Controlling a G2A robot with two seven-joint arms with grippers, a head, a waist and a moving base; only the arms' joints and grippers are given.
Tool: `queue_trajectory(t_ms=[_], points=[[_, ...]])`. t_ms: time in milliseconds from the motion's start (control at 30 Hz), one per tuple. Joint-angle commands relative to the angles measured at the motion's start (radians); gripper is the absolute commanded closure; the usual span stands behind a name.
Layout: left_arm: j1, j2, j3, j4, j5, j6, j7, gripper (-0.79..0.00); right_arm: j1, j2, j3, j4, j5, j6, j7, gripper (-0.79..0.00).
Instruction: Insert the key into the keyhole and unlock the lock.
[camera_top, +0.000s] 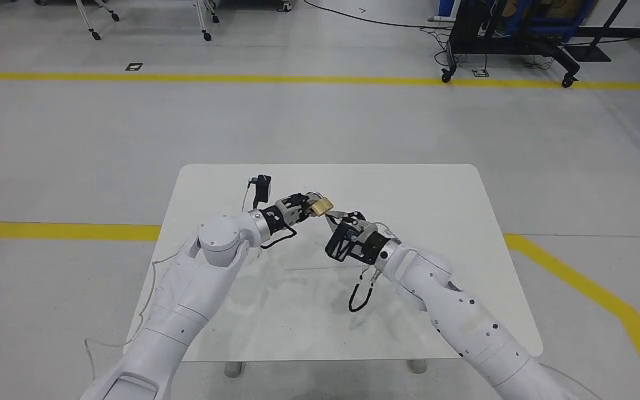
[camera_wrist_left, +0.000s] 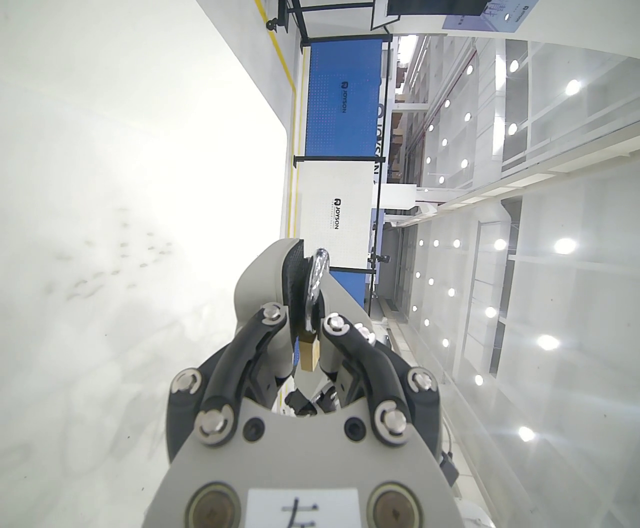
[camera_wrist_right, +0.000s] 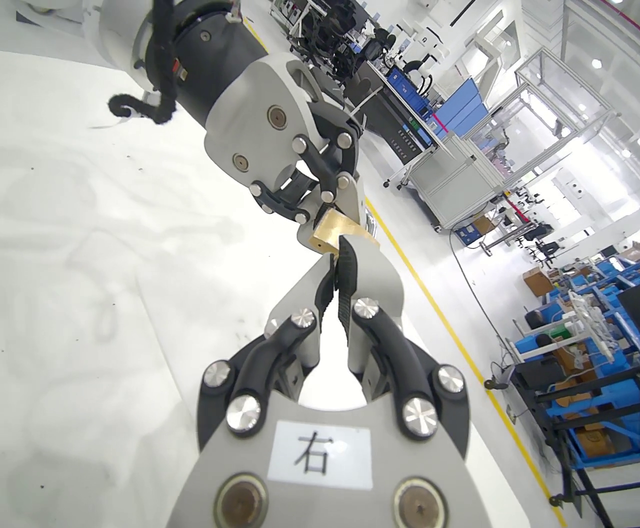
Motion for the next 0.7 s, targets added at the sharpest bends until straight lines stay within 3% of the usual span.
queue_trajectory(t_ms=[0, 300, 533, 567, 600, 633, 667], points=[[0.003, 0.0, -0.001, -0.004, 0.003, -0.008, -0.004, 0.0, -0.002, -0.001, 0.01, 0.012, 0.041, -0.017, -0.021, 0.0], [0.021, 0.004, -0.01, -0.024, 0.023, -0.055, -0.011, 0.0, 0.007, -0.004, 0.051, 0.115, 0.268, -0.212, -0.202, 0.0], [0.037, 0.005, -0.019, -0.038, 0.017, -0.071, -0.016, 0.0, 0.029, -0.01, 0.048, 0.167, 0.295, -0.261, -0.235, 0.0], [0.037, 0.004, -0.018, -0.039, 0.018, -0.07, -0.015, 0.0, 0.031, -0.009, 0.047, 0.168, 0.288, -0.267, -0.236, -0.083], [0.036, 0.004, -0.016, -0.039, 0.021, -0.066, -0.015, 0.0, 0.031, -0.009, 0.048, 0.169, 0.279, -0.265, -0.234, -0.265], [0.034, 0.004, -0.015, -0.037, 0.023, -0.062, -0.014, 0.0, 0.029, -0.008, 0.05, 0.166, 0.275, -0.264, -0.235, -0.372], [0.032, 0.004, -0.017, -0.035, 0.022, -0.058, -0.012, 0.0, 0.025, -0.007, 0.052, 0.163, 0.269, -0.264, -0.238, -0.428]])
